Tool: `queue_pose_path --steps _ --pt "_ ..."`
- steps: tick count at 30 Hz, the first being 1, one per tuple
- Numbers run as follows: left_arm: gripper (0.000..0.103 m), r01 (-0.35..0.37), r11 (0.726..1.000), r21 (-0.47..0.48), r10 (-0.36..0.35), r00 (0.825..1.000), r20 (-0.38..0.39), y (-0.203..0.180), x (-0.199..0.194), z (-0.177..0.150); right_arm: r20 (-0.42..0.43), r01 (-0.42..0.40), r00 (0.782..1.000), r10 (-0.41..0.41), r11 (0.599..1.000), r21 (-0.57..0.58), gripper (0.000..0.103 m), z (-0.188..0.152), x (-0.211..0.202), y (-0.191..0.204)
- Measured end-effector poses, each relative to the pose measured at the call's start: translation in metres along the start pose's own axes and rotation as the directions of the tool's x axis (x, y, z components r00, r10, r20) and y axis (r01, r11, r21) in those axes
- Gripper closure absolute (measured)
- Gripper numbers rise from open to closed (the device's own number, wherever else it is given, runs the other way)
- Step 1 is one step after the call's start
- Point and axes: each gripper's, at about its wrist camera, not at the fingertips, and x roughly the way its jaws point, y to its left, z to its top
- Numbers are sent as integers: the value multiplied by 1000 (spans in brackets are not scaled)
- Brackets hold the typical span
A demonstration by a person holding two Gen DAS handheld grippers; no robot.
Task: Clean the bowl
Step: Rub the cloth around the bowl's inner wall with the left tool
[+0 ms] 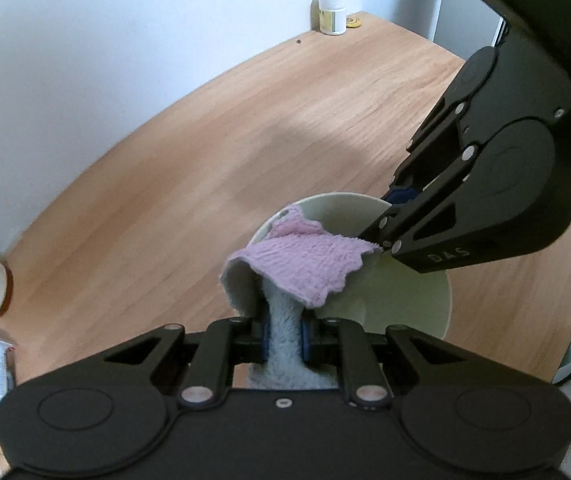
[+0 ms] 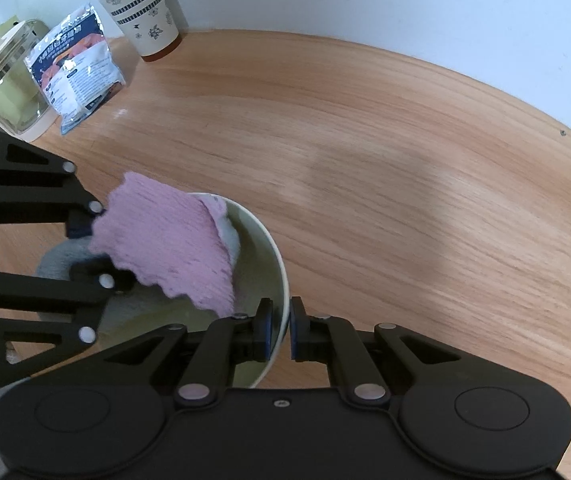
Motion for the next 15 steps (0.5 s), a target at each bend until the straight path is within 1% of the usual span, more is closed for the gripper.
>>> queue_pose_path --steps 4,8,10,15 --pt "90 32 999 8 -32 999 -13 -3 10 2 -2 1 1000 -1 1000 9 94 -1 -1 -1" --pt "90 99 995 33 -97 994 -51 -4 15 1 -9 3 1000 -3 1000 26 94 1 0 -1" --pt "90 144 989 33 -141 987 -75 -1 14 2 -13 4 1000 -4 1000 25 94 2 0 -1" --pt "90 202 979 24 -198 974 -114 2 16 4 -12 16 1000 -15 1000 20 94 5 1 0"
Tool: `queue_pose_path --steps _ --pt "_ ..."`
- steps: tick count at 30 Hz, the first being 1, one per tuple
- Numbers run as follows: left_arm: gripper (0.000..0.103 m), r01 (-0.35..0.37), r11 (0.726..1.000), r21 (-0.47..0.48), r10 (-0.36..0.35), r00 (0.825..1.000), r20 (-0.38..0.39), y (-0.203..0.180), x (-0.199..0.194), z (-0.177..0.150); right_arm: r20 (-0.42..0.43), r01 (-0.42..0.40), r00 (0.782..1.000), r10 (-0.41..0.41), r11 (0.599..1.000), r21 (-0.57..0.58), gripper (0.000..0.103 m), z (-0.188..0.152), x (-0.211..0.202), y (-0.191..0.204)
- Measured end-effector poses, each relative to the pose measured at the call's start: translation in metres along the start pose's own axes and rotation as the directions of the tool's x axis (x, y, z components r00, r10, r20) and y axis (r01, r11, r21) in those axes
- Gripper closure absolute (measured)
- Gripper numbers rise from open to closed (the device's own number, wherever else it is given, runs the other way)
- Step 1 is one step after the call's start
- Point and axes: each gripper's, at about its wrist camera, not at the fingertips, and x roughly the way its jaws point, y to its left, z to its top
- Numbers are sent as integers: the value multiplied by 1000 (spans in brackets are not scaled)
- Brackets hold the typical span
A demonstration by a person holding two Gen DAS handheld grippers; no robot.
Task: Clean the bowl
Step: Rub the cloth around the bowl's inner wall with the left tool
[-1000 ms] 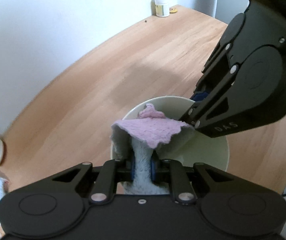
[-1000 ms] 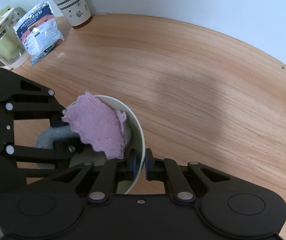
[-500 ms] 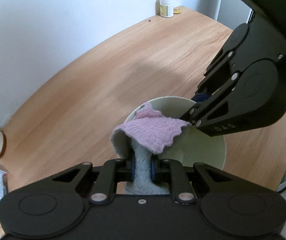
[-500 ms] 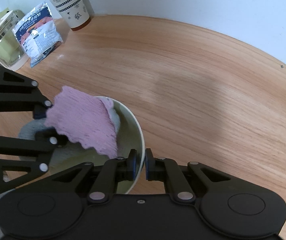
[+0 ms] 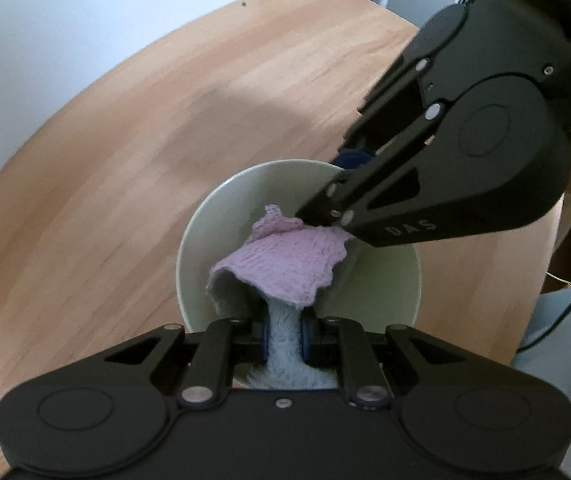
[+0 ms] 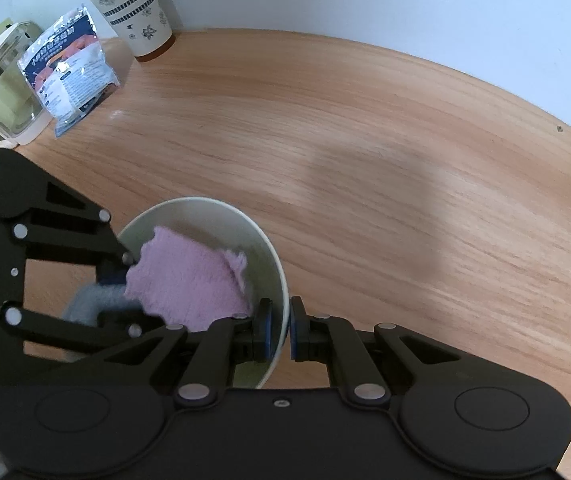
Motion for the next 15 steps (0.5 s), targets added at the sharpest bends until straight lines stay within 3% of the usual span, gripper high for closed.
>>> queue_pose_path --steps 5,10,15 --pt "90 73 995 -61 -73 997 -2 -1 2 2 -2 12 1000 -12 1000 -10 93 1 0 1" --pt "90 196 970 -143 -193 981 31 4 -4 9 -7 16 1000 -16 1000 -9 91 2 0 0" --pt "90 256 947 -194 -251 967 50 12 -14 9 -13 17 1000 -17 1000 -20 91 5 2 1"
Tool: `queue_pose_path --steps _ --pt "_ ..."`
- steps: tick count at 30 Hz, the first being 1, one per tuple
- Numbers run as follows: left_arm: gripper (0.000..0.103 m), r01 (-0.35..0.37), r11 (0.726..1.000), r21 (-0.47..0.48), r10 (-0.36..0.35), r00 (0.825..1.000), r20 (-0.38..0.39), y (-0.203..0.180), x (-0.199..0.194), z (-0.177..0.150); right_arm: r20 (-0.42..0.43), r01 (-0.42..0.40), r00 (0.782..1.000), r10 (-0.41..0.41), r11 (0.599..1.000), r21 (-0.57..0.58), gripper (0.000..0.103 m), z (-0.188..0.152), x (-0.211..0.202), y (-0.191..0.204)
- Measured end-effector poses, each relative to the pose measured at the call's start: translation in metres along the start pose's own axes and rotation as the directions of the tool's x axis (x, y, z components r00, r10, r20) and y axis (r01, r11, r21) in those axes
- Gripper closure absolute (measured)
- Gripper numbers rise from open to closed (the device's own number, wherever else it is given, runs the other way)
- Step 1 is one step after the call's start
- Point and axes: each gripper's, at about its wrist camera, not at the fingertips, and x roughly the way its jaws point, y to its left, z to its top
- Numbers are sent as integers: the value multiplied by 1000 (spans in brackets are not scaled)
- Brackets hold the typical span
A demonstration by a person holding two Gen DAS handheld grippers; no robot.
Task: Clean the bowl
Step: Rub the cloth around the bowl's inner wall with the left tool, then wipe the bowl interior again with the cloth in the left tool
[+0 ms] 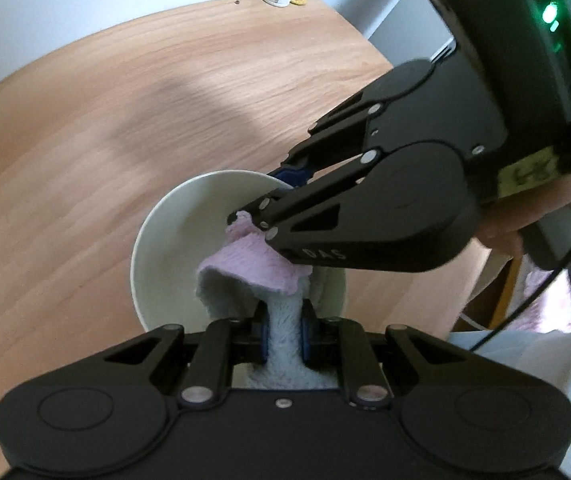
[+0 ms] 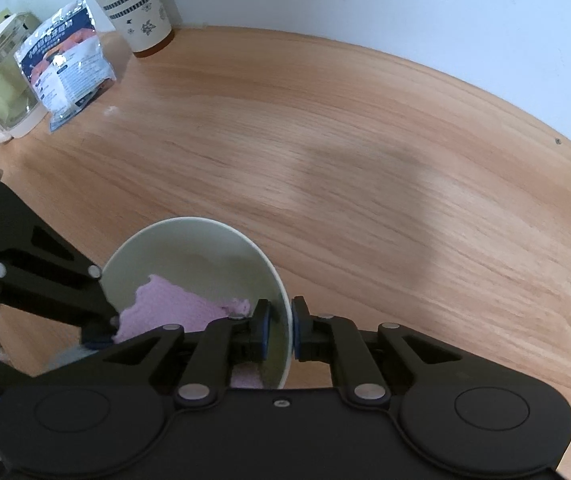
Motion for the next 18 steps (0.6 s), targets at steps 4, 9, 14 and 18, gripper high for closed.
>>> queue_pose_path --steps 4,9,14,18 --pt "90 13 1000 -23 -13 1000 22 -2 2 1 -1 -2 1000 2 1000 8 91 -1 -1 -2" --pt "90 -11 1000 -9 11 999 43 -12 12 -3 -12 11 1000 -11 999 31 89 0 0 0" --pt "90 -73 997 27 71 995 64 -22 26 0 -23 23 999 -23 999 31 87 -1 0 2" --pt "90 -118 993 19 116 989 90 -23 32 -4 -24 31 999 -31 999 29 88 -2 0 2"
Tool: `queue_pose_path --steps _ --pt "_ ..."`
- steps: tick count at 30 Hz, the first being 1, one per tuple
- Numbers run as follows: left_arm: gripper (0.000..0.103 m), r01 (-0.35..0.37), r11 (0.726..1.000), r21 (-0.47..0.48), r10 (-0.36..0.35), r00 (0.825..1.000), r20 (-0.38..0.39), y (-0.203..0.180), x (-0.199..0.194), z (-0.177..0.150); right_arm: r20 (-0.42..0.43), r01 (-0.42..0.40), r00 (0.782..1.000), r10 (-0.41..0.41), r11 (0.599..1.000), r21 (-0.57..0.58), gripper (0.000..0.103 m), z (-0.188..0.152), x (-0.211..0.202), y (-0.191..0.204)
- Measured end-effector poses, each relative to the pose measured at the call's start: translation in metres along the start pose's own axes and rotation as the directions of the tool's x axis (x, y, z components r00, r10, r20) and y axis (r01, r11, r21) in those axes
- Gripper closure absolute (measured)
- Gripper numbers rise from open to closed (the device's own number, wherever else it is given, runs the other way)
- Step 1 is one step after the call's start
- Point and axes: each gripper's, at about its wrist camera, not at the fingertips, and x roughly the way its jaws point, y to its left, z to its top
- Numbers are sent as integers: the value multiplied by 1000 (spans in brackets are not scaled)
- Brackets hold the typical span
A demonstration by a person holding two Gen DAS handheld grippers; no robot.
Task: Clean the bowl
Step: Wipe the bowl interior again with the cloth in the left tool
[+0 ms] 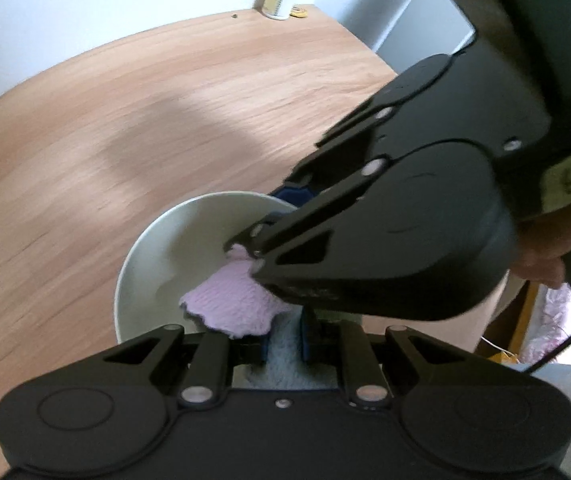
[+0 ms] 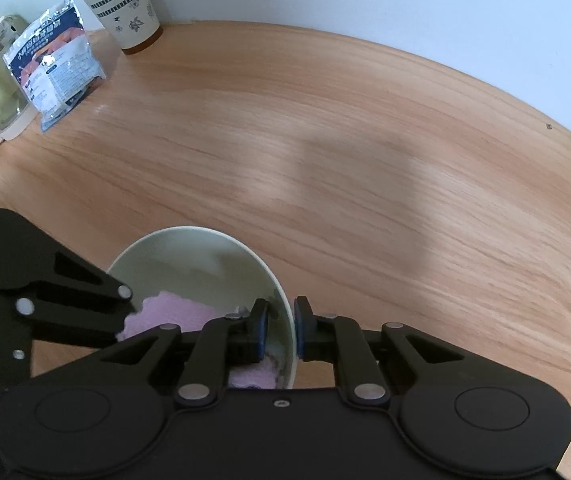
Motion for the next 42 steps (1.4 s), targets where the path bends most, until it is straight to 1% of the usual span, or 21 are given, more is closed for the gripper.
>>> queue_pose_path --steps 2,4,8,12,16,18,20,23,26,28,31,36,39,42 --pt "90 -10 1000 -3 10 1000 16 0 2 -2 -1 2 1000 -2 1000 4 88 -1 0 0" --pt "90 -53 999 5 53 998 33 -1 4 -3 -1 6 1000 -5 1000 12 88 -1 0 0" --pt "90 -85 996 30 83 995 49 -6 4 -4 0 20 1000 -20 1000 -16 88 -1 0 4" --pt "90 -106 992 62 103 994 48 -10 2 -6 1 9 1000 -9 1000 -18 90 -3 -1 0" --pt "90 -163 976 141 158 986 43 -19 0 -9 -15 -13 1000 13 998 -60 92 -4 -2 -2" --pt "90 -192 969 157 187 981 42 -20 0 -9 -18 -15 1000 14 997 -72 92 -4 -2 -1" --pt "90 -218 963 156 214 976 40 -20 -1 -9 -18 -13 1000 11 996 -84 92 -5 -3 0" --pt "90 -230 964 136 226 973 44 -16 -7 -10 -16 -11 1000 9 995 -99 92 -8 -4 1" --pt "90 -257 958 128 252 966 52 -15 -8 -10 -15 -20 1000 19 995 -95 92 -10 -4 -2" --pt "90 -261 959 111 255 965 64 -13 -3 -10 -15 -19 1000 17 995 -100 92 -12 -5 -2" --pt "90 -273 954 122 266 962 70 -16 1 -10 -15 -7 1000 5 994 -105 91 -13 -5 1" --pt "90 -270 953 138 260 962 86 -18 -9 -17 -23 -20 1000 18 996 -89 90 -16 -8 -3" --pt "90 -264 949 174 253 964 83 -19 -7 -15 -23 -4 1000 2 995 -101 89 -17 -7 0" --pt "90 -245 940 237 239 969 57 -23 -4 -14 -28 10 1000 -13 994 -112 88 -17 -7 3"
